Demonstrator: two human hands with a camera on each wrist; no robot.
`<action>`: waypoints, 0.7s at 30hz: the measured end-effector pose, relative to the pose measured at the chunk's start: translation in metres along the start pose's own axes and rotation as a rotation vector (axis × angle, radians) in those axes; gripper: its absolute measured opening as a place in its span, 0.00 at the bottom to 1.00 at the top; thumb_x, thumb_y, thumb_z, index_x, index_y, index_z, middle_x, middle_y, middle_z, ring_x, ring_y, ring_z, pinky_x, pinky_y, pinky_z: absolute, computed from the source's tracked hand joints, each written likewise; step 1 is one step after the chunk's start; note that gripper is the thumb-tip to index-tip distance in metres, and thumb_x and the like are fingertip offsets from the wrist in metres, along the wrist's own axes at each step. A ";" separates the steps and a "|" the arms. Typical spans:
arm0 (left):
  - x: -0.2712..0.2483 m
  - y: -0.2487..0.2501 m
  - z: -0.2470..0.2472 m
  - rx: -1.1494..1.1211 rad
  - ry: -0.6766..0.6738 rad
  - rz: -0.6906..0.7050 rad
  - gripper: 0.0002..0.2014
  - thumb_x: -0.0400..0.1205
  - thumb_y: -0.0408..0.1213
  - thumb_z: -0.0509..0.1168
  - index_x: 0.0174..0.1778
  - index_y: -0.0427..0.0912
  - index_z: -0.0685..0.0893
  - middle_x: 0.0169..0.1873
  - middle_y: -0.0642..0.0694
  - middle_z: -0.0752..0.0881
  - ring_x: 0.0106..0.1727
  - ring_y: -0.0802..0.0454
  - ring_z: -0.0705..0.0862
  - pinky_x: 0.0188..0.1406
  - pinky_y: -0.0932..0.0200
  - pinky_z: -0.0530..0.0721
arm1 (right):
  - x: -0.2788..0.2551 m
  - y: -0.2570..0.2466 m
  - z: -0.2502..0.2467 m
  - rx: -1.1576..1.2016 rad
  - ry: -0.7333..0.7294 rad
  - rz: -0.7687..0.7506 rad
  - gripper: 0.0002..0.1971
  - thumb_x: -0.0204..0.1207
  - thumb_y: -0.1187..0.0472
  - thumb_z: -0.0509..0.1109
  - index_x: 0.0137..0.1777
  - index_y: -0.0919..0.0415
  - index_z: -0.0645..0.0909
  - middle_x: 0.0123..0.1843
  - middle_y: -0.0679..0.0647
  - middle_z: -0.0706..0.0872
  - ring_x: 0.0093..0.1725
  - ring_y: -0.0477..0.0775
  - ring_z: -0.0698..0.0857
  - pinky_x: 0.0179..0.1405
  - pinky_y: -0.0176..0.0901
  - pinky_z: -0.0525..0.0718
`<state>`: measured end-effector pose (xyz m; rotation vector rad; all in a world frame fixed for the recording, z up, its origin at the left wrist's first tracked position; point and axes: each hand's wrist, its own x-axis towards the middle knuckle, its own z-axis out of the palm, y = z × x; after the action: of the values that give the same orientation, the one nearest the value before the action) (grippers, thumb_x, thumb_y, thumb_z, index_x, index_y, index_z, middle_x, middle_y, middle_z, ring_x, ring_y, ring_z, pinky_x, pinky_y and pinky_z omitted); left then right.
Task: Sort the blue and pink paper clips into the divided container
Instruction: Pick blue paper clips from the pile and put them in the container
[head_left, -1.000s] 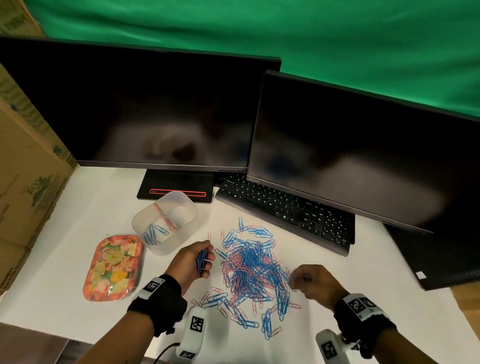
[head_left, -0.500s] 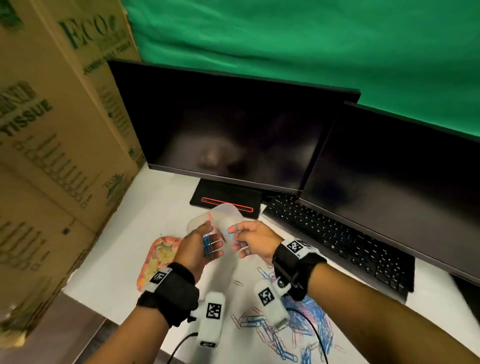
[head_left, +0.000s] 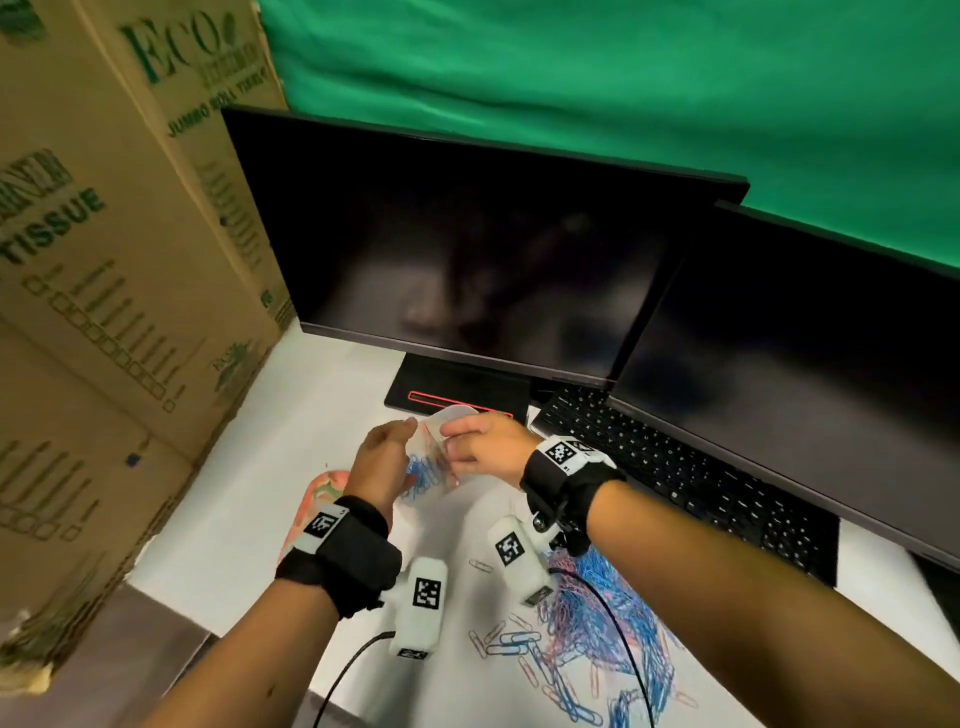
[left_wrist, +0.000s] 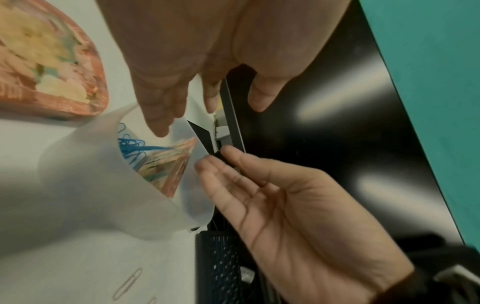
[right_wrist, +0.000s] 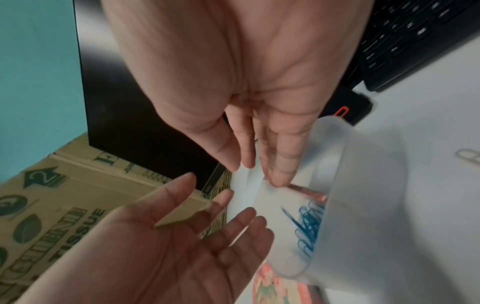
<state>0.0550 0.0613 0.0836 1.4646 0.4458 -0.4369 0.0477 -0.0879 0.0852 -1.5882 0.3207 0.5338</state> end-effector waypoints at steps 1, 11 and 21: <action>-0.002 -0.003 0.002 0.014 0.006 0.049 0.05 0.83 0.37 0.62 0.52 0.44 0.82 0.48 0.43 0.82 0.48 0.46 0.80 0.55 0.47 0.81 | -0.005 0.002 -0.004 0.048 0.020 -0.010 0.22 0.77 0.84 0.57 0.71 0.80 0.70 0.39 0.60 0.79 0.28 0.41 0.86 0.34 0.31 0.86; -0.033 -0.080 0.022 0.791 -0.474 0.469 0.08 0.76 0.31 0.68 0.34 0.49 0.83 0.32 0.54 0.86 0.32 0.58 0.81 0.39 0.63 0.80 | -0.106 0.109 -0.071 -0.455 0.356 -0.037 0.11 0.76 0.69 0.68 0.42 0.50 0.85 0.37 0.48 0.87 0.35 0.46 0.84 0.37 0.36 0.82; -0.045 -0.150 0.041 1.639 -0.711 0.504 0.10 0.77 0.47 0.66 0.52 0.50 0.84 0.56 0.48 0.84 0.59 0.45 0.83 0.55 0.55 0.79 | -0.171 0.192 -0.018 -0.991 0.115 0.063 0.14 0.75 0.48 0.66 0.50 0.57 0.84 0.53 0.54 0.87 0.56 0.59 0.84 0.51 0.43 0.78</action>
<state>-0.0631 0.0120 -0.0159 2.6409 -1.1399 -0.9346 -0.1928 -0.1431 0.0099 -2.5780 0.1919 0.7034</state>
